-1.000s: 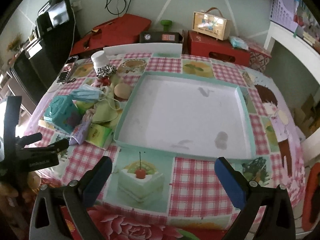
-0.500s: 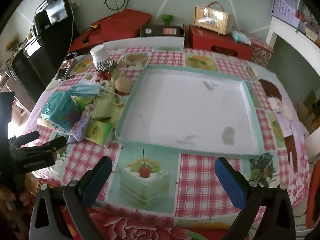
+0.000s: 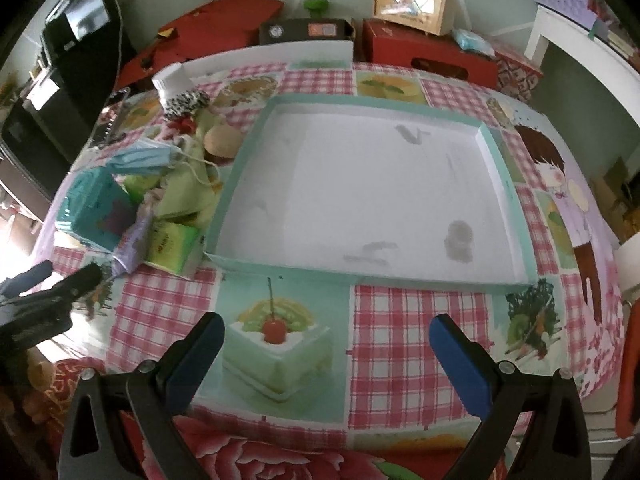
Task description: Organize soft objects
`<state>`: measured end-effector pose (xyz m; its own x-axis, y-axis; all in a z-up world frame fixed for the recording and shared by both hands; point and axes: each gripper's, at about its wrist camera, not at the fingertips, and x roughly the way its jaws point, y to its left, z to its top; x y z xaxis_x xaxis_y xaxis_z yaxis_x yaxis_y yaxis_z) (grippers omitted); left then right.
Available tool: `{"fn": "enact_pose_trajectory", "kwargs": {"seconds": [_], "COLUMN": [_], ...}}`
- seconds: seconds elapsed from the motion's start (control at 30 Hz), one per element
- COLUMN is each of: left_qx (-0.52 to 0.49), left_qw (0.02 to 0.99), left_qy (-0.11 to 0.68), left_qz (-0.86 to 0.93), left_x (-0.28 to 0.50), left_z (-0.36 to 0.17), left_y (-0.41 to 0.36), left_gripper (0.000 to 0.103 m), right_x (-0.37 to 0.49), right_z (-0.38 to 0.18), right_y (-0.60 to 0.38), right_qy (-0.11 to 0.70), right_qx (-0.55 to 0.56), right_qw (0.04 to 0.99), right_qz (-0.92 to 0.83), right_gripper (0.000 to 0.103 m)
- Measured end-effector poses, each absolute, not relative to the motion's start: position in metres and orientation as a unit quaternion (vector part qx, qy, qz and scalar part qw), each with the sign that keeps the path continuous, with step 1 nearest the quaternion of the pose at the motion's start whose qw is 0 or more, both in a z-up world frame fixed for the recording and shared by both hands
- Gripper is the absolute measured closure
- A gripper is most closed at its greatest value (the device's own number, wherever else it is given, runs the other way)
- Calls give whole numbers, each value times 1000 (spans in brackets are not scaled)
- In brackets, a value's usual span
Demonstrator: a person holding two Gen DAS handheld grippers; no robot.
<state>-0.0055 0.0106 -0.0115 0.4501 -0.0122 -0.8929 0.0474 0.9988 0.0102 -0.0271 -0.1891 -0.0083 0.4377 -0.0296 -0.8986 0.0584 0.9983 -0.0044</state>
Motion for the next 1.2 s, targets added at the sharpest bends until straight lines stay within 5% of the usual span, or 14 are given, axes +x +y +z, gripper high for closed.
{"fn": "enact_pose_trajectory", "kwargs": {"seconds": [0.97, 1.2], "left_qx": [18, 27], "left_qw": [852, 860], "left_qy": [523, 509], "left_qz": [-8, -25], "left_x": [-6, 20], "left_z": [-10, 38], "left_y": [11, 31], "left_gripper": [0, 0], "right_x": [-32, -12], "right_z": [-21, 23], "right_y": [-191, -187], "right_qy": [543, 500], "right_qx": [15, 12], "right_qw": [839, 866], "right_qz": [-37, -1], "right_gripper": [0, 0]}}
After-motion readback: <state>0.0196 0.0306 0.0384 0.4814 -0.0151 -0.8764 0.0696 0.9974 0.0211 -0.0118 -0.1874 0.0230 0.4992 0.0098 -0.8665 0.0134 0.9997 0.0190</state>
